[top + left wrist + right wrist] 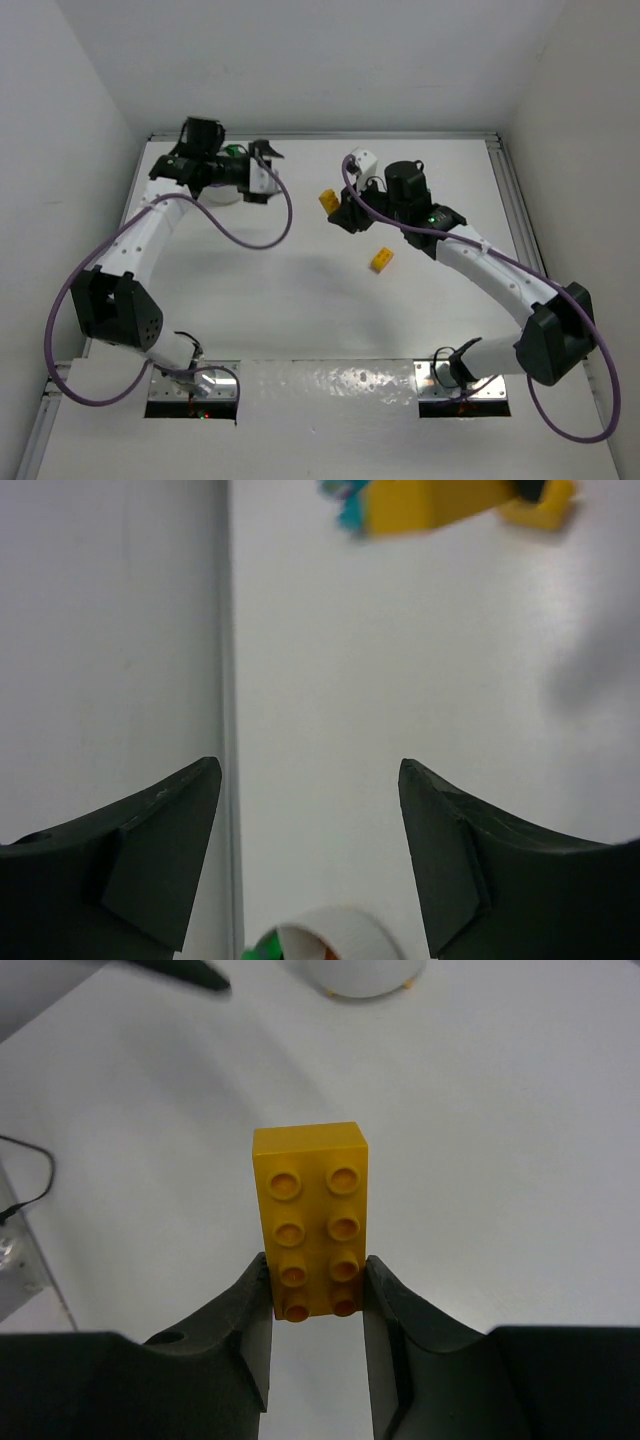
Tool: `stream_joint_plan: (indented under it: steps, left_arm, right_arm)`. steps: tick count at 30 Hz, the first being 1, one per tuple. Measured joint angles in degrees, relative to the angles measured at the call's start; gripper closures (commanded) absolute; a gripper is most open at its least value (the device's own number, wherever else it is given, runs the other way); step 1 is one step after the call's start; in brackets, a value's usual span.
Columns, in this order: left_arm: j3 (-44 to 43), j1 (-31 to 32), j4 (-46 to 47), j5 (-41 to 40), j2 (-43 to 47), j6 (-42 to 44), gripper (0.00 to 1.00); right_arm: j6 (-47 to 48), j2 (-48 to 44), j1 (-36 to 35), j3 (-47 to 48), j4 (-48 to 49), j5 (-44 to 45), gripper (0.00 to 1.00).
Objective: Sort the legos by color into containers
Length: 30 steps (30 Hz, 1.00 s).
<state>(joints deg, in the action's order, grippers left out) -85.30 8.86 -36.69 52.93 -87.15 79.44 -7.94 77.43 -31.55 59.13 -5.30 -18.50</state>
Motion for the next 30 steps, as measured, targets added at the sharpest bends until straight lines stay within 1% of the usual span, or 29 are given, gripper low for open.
stream_joint_plan:
  steps: [3, 5, 8, 11, 13, 17, 23, 25, 26, 27, 28, 29, 30]
  left_arm:
    - [4.92, 4.55, -5.77, 2.40, 2.21, 9.92, 0.30]
    - [8.81, 5.99, -7.45, 3.34, 4.11, 14.75, 0.30]
    - [17.99, 6.38, -1.53, 3.15, 10.12, 16.81, 0.35]
    - [26.82, 6.67, 7.15, 1.73, 17.42, 18.53, 0.38]
    - [29.92, 6.97, 10.67, 0.98, 20.02, 20.50, 0.38]
    - [30.29, 7.65, 11.43, 0.20, 20.00, 26.84, 0.37]
    - [32.30, 8.09, 14.69, -2.43, 19.65, 30.23, 0.38]
    - [32.70, 8.11, 14.67, -3.06, 19.65, 31.39, 0.40]
    - [32.87, 8.15, 14.67, -3.39, 19.65, 31.87, 0.41]
    - [33.05, 8.20, 14.71, -3.78, 19.65, 32.22, 0.49]
    - [33.29, 8.22, 14.82, -4.09, 19.65, 32.46, 0.52]
    - [33.57, 8.28, 14.82, -4.39, 19.65, 32.85, 0.62]
    - [33.73, 8.31, 14.80, -4.61, 19.65, 33.07, 0.69]
  right_arm:
    - [-0.94, 2.56, -1.42, 2.03, -0.46, -2.93, 1.00]
    - [-2.51, 4.35, -2.08, 3.13, -1.03, -5.14, 1.00]
    - [-4.74, 7.32, -2.60, 5.51, -2.75, -7.52, 1.00]
    - [-7.91, 9.88, -3.19, 7.76, -4.15, -8.96, 1.00]
    - [-9.99, 11.34, -3.89, 9.07, -4.92, -9.55, 1.00]
    - [-13.27, 14.16, -5.20, 12.09, -5.86, -10.71, 1.00]
    - [-15.67, 17.68, -6.01, 15.89, -7.61, -12.24, 1.00]
    - [-15.72, 18.71, -6.16, 17.22, -8.76, -12.31, 1.00]
    - [-15.74, 19.19, -6.29, 17.90, -9.18, -12.35, 1.00]
    - [-15.78, 19.50, -6.47, 18.29, -9.46, -12.39, 1.00]
    - [-15.82, 19.67, -6.64, 18.56, -9.64, -12.44, 1.00]
    - [-15.85, 19.74, -6.84, 18.69, -9.84, -12.46, 1.00]
    - [-15.87, 19.76, -6.93, 18.71, -10.05, -12.44, 1.00]
